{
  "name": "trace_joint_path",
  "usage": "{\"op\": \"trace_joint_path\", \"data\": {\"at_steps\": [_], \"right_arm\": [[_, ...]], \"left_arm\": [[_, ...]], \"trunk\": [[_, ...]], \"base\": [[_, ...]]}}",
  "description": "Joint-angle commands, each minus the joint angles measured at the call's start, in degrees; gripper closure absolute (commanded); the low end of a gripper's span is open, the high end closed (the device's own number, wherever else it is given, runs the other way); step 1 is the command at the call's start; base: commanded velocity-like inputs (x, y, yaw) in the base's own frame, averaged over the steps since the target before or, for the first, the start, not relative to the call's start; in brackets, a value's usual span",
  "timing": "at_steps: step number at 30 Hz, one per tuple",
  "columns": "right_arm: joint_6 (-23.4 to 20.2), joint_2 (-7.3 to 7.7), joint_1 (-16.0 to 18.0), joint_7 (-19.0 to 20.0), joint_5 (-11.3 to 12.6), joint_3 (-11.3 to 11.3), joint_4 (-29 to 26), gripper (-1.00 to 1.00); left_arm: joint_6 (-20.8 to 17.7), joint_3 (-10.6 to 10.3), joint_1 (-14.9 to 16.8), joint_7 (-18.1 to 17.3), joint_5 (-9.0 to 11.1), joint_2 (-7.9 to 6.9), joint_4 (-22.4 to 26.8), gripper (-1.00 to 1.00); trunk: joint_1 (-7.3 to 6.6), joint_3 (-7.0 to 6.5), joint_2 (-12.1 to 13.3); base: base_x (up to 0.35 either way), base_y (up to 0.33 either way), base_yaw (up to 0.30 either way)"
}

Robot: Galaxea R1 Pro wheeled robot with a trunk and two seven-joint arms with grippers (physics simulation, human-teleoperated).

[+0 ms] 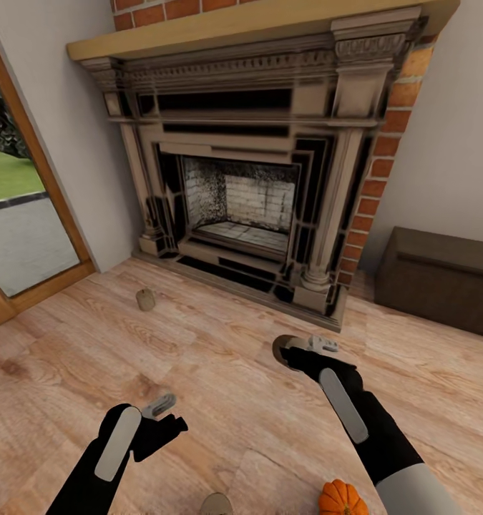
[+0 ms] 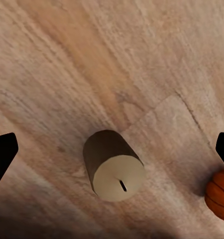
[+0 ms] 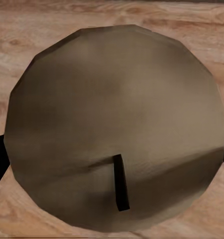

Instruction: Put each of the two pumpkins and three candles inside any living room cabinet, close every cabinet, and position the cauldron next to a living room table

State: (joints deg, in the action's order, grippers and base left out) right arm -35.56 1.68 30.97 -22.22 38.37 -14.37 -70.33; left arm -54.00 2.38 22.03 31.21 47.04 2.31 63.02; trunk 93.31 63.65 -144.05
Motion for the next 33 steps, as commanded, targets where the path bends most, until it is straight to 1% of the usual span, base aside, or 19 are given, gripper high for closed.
{"op": "trace_joint_path", "data": {"at_steps": [1,5,6,7,11,12,14,17,21,24,29,31,33], "right_arm": [[-1.28,0.07,-0.03,-0.56,0.63,-0.06,-1.44,1.00],[-4.00,0.08,-0.93,-0.28,1.01,0.03,-6.28,1.00],[-5.07,0.08,-1.85,0.00,2.20,0.08,-8.76,1.00],[-5.98,0.10,-2.27,0.20,3.48,0.10,-10.11,1.00],[-9.11,0.68,-2.89,1.71,9.31,0.18,-12.35,1.00],[-9.45,0.96,-2.94,2.60,10.28,0.20,-12.48,1.00],[-9.89,1.93,-2.99,4.78,11.42,0.16,-12.60,1.00],[-10.76,3.27,-3.01,8.47,12.10,0.14,-12.60,1.00],[-12.31,3.76,-3.02,12.37,12.16,0.21,-12.56,1.00],[-12.59,3.83,-3.02,13.32,12.16,0.22,-12.44,1.00],[-12.68,3.86,-3.02,14.17,12.39,0.22,-12.31,1.00],[-12.69,3.86,-3.02,15.23,12.85,0.22,-12.30,1.00],[-12.69,3.94,-3.02,16.68,13.84,0.22,-12.24,1.00]], "left_arm": [[-0.10,0.07,0.03,0.49,0.65,0.06,0.03,-1.00],[-0.06,0.01,0.03,0.38,0.74,-0.03,0.01,-1.00],[-0.06,0.00,0.03,0.34,0.76,-0.03,-0.04,-1.00],[-0.04,0.03,0.03,0.23,0.76,-0.02,-0.06,-1.00],[0.02,0.01,0.03,-1.82,0.69,0.01,-0.08,-1.00],[0.06,0.00,0.03,-2.52,0.66,0.03,-0.08,-1.00],[0.35,0.00,0.03,-3.50,0.50,0.10,-0.09,-1.00],[1.62,-0.19,0.03,-4.07,0.33,0.08,-0.09,-1.00],[2.32,-1.04,0.03,-4.26,0.23,0.12,-0.09,-1.00],[3.11,-1.85,0.03,-4.29,0.11,-0.03,-0.09,-1.00],[3.70,-2.14,0.03,-4.31,0.03,-0.24,-0.09,-1.00],[3.86,-2.18,0.03,-4.31,-0.02,-0.21,-0.09,-1.00],[4.45,-2.19,0.03,-4.31,0.00,-0.20,-0.09,-1.00]], "trunk": [[0.01,0.28,-0.04],[0.11,1.17,-0.09],[0.14,1.39,-0.11],[0.16,1.61,-0.12],[0.27,2.50,-0.18],[0.29,2.72,-0.19],[0.35,3.16,-0.22],[0.42,3.83,-0.26],[0.53,4.71,-0.31],[0.60,5.38,-0.35],[0.73,6.48,-0.42],[0.78,6.93,-0.44],[0.84,7.37,-0.47]], "base": [[0.000,0.000,0.000],[0.000,0.000,0.000],[0.000,0.000,0.000],[0.000,0.000,0.000],[0.000,0.000,0.000],[0.000,0.000,0.000],[0.000,0.000,0.000],[0.000,0.000,0.000],[0.000,0.000,0.000],[0.000,0.000,0.000],[0.000,0.000,0.000],[0.000,0.000,0.000],[0.000,0.000,0.000]]}}
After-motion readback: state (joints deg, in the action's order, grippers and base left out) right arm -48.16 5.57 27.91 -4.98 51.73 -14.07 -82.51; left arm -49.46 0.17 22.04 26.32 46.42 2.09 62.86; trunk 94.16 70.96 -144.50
